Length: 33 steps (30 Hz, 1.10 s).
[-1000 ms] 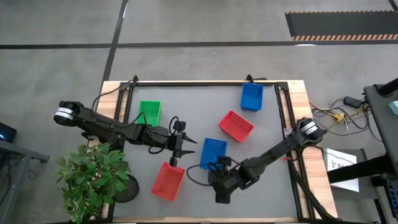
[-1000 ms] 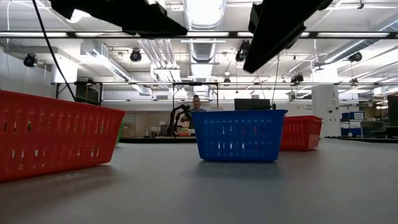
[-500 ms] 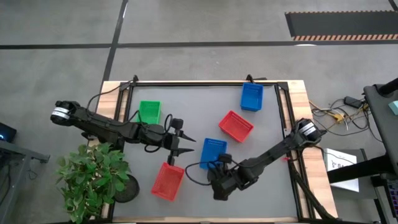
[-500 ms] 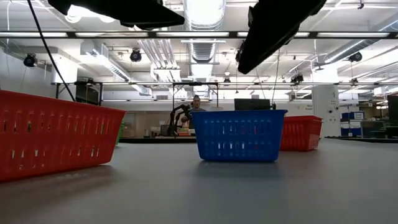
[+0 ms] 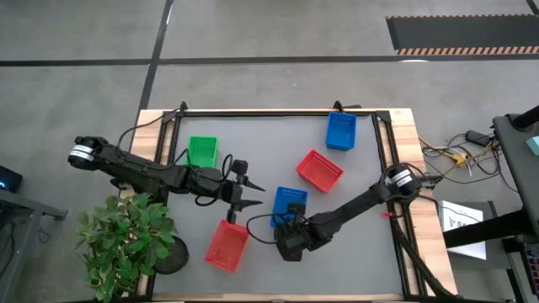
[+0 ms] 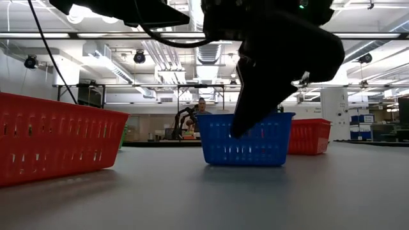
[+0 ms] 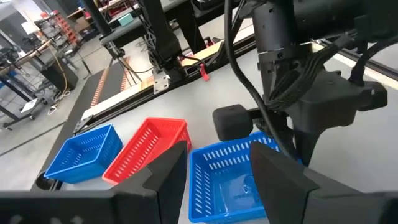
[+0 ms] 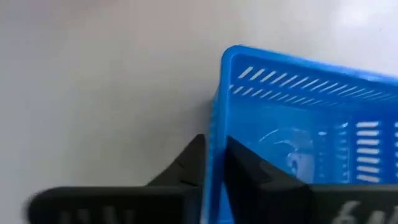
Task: Stack baskets by color
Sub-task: Stack the bottom blue basket on the stacked blue baskets
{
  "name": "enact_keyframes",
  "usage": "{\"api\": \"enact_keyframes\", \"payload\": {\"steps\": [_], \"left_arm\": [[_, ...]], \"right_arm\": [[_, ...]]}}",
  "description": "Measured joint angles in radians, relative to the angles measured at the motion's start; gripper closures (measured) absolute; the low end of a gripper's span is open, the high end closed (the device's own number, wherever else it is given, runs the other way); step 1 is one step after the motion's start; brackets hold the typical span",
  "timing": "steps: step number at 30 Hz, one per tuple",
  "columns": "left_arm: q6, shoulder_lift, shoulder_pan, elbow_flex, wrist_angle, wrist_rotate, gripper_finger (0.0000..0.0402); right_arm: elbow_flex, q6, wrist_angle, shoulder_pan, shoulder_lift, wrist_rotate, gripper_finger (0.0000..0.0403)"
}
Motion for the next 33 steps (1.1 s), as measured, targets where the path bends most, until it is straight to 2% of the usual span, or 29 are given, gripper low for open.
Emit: {"api": "enact_keyframes", "payload": {"steps": [1, 4, 15, 22, 27, 33], "left_arm": [[0.000, 0.000, 0.000, 0.000, 0.002, 0.000, 0.0242], [0.000, 0.000, 0.000, 0.000, 0.004, 0.000, 0.0242], [0.001, 0.000, 0.000, 0.000, 0.046, 0.000, 0.0242], [0.002, 0.000, 0.000, 0.000, 0.056, 0.000, 0.0242], [0.043, 0.000, 0.000, 0.000, 0.084, 0.000, 0.0242], [0.075, 0.000, 0.000, 0.001, 0.121, -0.013, 0.0242]], "right_arm": [[0.000, -0.025, 0.000, 0.000, -0.003, 0.001, 0.0379], [0.000, -0.071, -0.012, 0.003, -0.033, -0.002, 0.0391], [0.000, -0.244, -0.267, 0.019, -0.253, 0.002, 0.0394], [-0.027, -0.336, -0.438, -0.020, -0.420, 0.160, 0.0394], [-0.137, -0.369, -0.436, -0.113, -0.566, 0.182, 0.0394], [-0.288, -0.410, -0.366, -0.336, -0.745, 0.169, 0.0394]]}}
